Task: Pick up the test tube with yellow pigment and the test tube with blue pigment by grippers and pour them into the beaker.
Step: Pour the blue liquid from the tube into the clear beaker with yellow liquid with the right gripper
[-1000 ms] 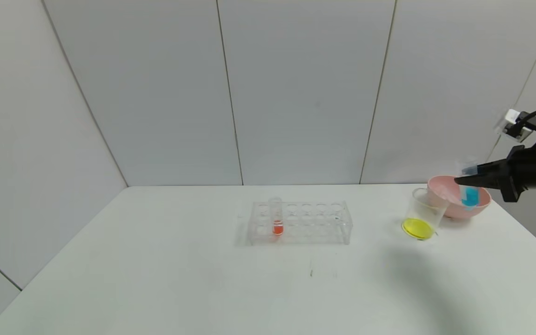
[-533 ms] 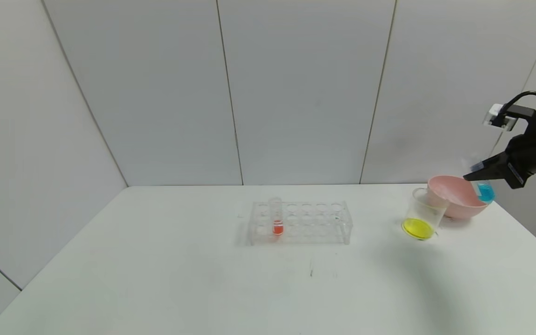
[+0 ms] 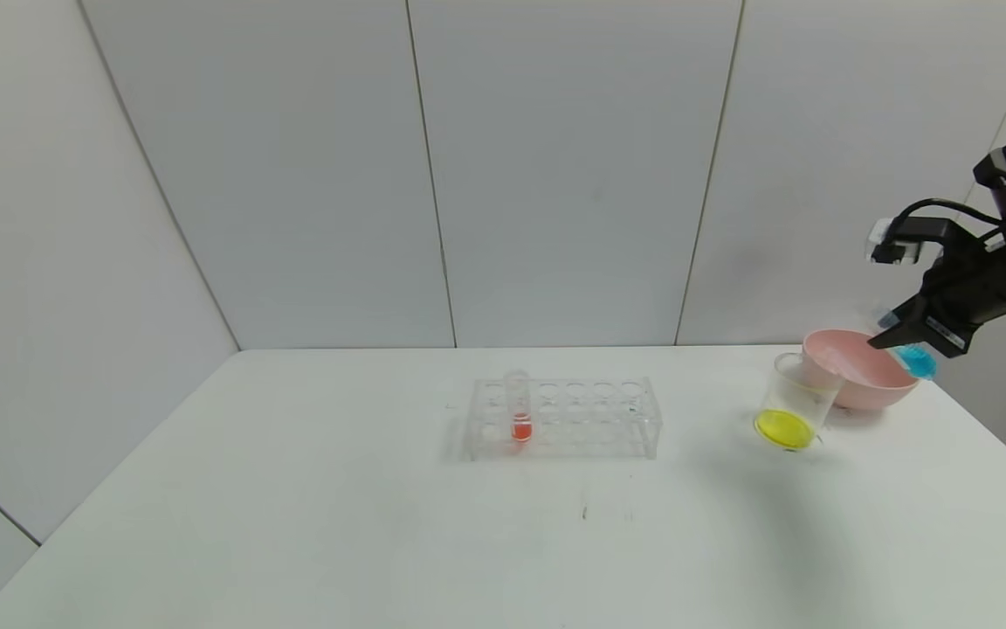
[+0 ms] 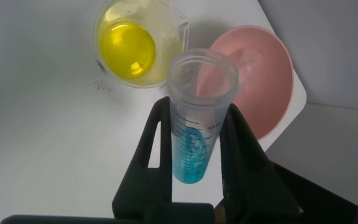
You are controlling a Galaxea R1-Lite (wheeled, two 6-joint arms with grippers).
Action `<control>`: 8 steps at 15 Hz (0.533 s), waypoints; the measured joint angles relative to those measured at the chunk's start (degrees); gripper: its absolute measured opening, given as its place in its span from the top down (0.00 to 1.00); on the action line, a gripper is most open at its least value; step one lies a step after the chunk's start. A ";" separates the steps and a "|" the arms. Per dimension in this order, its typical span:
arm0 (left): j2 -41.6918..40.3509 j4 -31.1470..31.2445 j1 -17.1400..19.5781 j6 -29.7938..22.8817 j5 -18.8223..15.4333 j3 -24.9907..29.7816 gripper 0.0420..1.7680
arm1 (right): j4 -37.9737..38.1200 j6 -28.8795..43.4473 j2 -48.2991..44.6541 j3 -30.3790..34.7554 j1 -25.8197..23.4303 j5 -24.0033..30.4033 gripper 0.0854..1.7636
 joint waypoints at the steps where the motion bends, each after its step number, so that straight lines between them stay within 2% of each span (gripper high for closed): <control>1: 0.00 0.00 0.00 0.00 0.00 0.00 0.00 | 0.05 -0.44 0.37 -0.09 0.69 -1.48 0.75; 8: 0.00 0.00 0.00 0.00 0.00 0.00 0.00 | -0.79 -2.90 1.99 -0.30 4.19 -10.11 0.75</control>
